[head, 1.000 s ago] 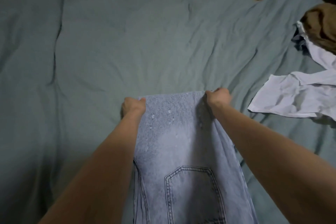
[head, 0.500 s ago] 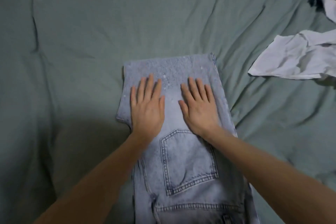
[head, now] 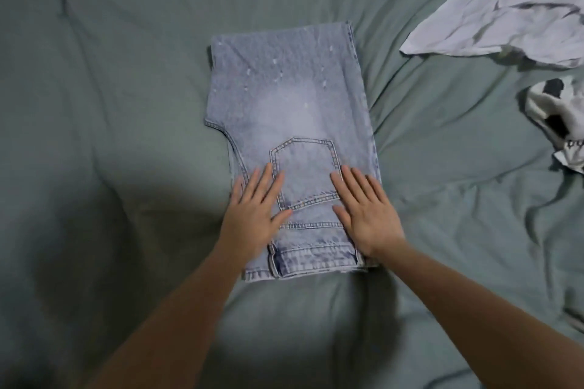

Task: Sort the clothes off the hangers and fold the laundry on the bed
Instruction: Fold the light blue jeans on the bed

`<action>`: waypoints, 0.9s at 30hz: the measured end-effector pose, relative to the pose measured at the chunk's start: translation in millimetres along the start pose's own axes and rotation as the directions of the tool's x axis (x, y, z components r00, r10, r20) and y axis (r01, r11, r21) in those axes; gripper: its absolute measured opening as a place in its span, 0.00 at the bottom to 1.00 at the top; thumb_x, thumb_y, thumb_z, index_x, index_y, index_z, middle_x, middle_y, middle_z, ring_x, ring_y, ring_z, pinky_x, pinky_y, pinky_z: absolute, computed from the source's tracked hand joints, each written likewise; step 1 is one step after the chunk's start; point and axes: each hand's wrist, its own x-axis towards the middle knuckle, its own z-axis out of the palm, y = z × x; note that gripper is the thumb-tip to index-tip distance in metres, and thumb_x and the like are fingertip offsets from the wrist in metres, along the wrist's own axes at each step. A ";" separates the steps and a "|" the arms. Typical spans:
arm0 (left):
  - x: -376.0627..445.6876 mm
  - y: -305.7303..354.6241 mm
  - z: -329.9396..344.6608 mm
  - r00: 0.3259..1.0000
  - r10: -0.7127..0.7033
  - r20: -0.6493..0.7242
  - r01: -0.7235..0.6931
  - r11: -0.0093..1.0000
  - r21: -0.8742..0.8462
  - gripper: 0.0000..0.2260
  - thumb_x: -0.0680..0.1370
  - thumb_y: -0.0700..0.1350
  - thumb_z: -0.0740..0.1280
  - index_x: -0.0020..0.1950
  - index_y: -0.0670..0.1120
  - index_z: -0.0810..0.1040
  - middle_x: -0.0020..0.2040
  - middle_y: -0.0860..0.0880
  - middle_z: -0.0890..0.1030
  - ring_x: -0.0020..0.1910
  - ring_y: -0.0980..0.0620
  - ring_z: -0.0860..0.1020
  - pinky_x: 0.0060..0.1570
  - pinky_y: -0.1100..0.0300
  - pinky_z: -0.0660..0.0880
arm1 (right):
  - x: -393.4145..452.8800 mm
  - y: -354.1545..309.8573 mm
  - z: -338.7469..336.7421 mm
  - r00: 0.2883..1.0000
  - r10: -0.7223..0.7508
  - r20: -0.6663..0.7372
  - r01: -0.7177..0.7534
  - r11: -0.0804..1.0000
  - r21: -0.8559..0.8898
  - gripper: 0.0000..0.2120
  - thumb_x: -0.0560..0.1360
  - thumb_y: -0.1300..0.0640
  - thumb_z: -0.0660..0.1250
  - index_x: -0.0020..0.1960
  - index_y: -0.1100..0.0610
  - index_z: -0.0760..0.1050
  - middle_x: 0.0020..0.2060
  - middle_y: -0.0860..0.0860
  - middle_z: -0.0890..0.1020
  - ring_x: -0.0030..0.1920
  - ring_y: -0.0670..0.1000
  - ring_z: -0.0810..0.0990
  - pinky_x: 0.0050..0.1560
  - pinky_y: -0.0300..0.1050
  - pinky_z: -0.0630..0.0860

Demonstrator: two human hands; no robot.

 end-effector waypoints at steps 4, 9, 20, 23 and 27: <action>-12.9 -8.1 -7.0 0.992 -0.025 -0.121 0.034 0.997 0.070 0.29 0.80 0.61 0.51 0.73 0.42 0.69 0.73 0.42 0.68 0.72 0.41 0.68 0.70 0.44 0.56 | -6.5 16.1 -21.3 1.000 0.025 -0.006 -0.025 0.999 -0.027 0.30 0.80 0.44 0.47 0.75 0.60 0.62 0.74 0.57 0.64 0.75 0.55 0.60 0.75 0.51 0.45; -69.5 40.7 -8.6 0.936 0.345 -0.074 -0.341 0.938 0.051 0.41 0.71 0.65 0.65 0.76 0.43 0.62 0.77 0.42 0.61 0.76 0.42 0.59 0.73 0.43 0.54 | -64.8 -6.9 -22.7 0.936 -0.351 -0.001 0.350 0.934 -0.074 0.38 0.75 0.39 0.59 0.75 0.63 0.60 0.74 0.60 0.62 0.75 0.59 0.59 0.73 0.57 0.53; -62.4 63.3 7.4 0.991 0.125 -0.044 -0.116 0.977 0.181 0.24 0.75 0.40 0.54 0.70 0.43 0.73 0.69 0.40 0.73 0.68 0.35 0.70 0.64 0.37 0.69 | -56.3 -19.7 9.9 0.989 -0.142 0.030 0.145 0.961 -0.237 0.35 0.62 0.57 0.75 0.66 0.66 0.73 0.62 0.64 0.77 0.62 0.64 0.76 0.61 0.60 0.74; -58.3 54.0 -12.1 0.983 0.141 0.115 -0.144 0.989 0.024 0.29 0.76 0.44 0.64 0.77 0.46 0.61 0.76 0.44 0.62 0.75 0.38 0.60 0.72 0.43 0.60 | -54.0 -14.5 -5.1 0.983 -0.159 0.089 0.175 0.957 -0.231 0.40 0.57 0.52 0.78 0.65 0.66 0.73 0.61 0.62 0.78 0.60 0.62 0.78 0.58 0.55 0.76; -42.1 29.5 -70.5 0.969 0.182 0.165 -0.121 0.938 -0.323 0.27 0.72 0.45 0.68 0.71 0.52 0.71 0.63 0.46 0.79 0.62 0.46 0.75 0.59 0.59 0.69 | -53.9 -13.8 -39.3 0.974 -0.175 0.141 0.178 0.984 -0.009 0.30 0.64 0.55 0.69 0.65 0.58 0.67 0.56 0.56 0.77 0.57 0.60 0.76 0.58 0.52 0.72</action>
